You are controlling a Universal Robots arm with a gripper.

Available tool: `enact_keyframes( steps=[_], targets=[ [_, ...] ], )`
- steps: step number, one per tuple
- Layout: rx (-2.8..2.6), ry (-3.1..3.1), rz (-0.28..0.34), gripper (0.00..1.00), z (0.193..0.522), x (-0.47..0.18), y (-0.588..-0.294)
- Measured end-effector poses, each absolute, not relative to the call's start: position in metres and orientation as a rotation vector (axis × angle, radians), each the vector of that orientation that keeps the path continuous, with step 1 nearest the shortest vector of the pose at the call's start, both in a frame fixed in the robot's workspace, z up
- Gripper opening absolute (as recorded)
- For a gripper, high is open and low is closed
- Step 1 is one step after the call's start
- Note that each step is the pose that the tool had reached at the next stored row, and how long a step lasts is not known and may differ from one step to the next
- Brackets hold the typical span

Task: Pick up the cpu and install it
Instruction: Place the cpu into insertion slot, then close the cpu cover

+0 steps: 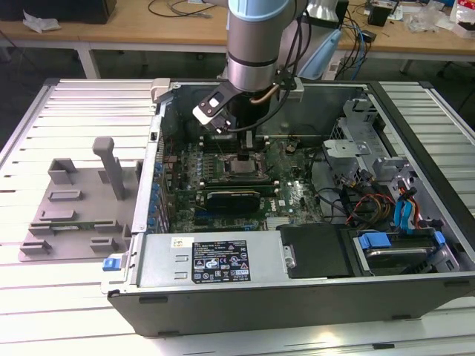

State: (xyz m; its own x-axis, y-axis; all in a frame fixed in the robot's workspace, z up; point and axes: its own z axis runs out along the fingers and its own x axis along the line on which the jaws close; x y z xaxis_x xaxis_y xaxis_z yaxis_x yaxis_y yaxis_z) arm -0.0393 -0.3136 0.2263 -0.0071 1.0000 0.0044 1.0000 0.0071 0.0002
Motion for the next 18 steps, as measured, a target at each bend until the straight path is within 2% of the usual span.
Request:
enact_keyframes(
  steps=[18],
  targets=[
    [-2.211, -2.227, -0.005, 0.11, 0.2285, -0.0373, -0.3137]
  ],
)
